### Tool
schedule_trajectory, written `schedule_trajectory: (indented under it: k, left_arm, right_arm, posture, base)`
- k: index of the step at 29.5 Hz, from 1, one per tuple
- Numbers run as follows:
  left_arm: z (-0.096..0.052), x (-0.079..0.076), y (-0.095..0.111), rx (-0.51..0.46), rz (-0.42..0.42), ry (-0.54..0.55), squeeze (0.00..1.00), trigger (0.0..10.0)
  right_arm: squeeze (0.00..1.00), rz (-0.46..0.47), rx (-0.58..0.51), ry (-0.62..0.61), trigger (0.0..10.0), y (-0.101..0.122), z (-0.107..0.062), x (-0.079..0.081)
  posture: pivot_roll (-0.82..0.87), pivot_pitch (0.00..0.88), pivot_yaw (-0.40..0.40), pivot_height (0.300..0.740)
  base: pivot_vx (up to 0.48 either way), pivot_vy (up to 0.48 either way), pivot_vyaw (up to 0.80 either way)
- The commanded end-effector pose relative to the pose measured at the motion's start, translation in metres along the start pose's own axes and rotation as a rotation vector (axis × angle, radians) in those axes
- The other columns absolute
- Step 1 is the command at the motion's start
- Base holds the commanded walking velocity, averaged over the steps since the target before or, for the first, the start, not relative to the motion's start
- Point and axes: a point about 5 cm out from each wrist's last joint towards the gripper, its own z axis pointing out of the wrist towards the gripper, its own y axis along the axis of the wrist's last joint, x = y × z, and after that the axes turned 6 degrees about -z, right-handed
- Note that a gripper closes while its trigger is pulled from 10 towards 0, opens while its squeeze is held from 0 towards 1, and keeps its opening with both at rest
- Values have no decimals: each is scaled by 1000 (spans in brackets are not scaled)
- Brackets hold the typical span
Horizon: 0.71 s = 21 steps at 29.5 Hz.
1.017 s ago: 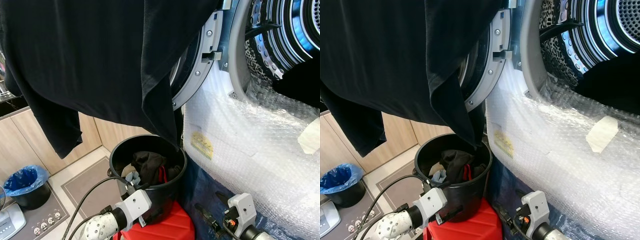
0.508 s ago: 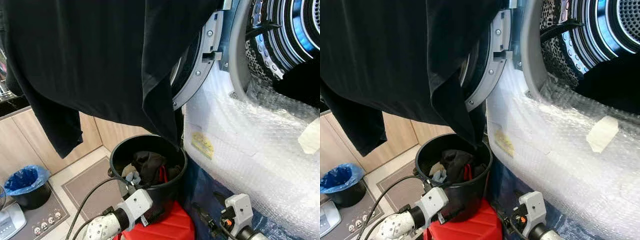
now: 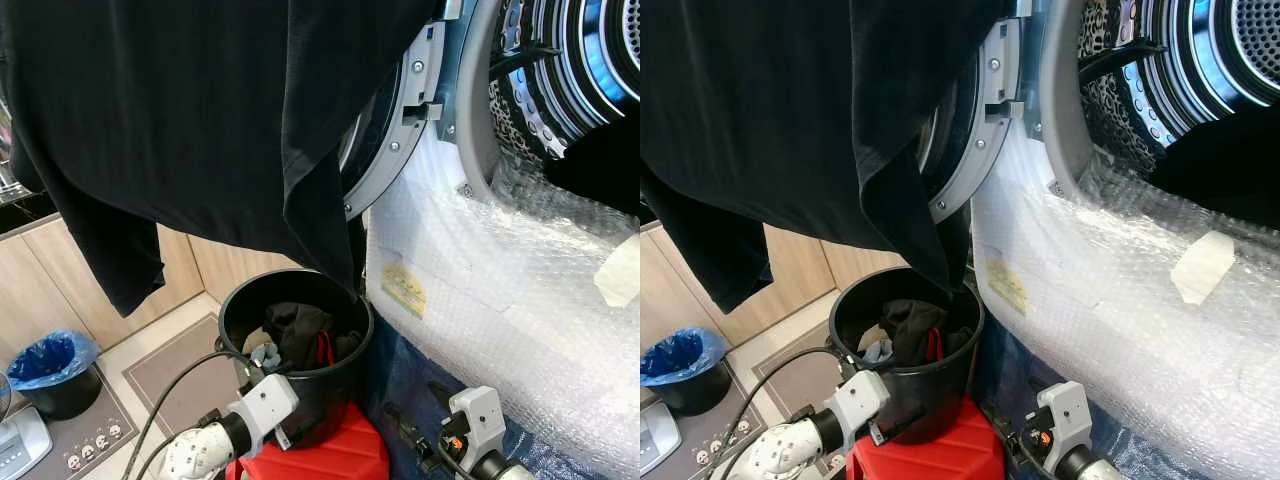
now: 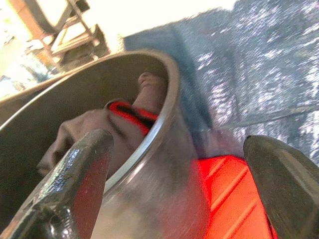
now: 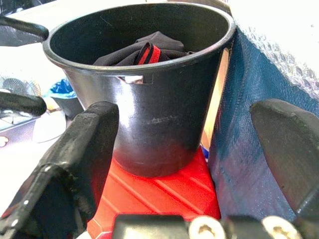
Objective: Clothes washing
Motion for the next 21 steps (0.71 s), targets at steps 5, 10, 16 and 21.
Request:
schedule_trajectory:
  k: [5,10,16,21]
  left_arm:
    - [-6,10,-4,17,18,40,1000,10000]
    - [-8,9,-8,42,41,19,1000,10000]
    - [-15,12,-16,92,93,4,0,10000]
    - [-20,26,-20,131,136,34,0,10000]
  right_arm:
    - [0,-8,4,-4,10000,-2,-1,0]
    - [0,-6,4,-2,10000,-1,-2,0]
    - [0,-7,2,-4,10000,0,-2,0]
    - [0,-5,2,-7,10000,0,-3,1]
  posture:
    - [-130,0,45,740]
    - [-132,0,45,740]
    - [-134,0,45,740]
    - [-133,0,47,740]
  base:
    - [0,0,0]
    - [0,0,0]
    - [0,0,0]
    - [0,0,0]
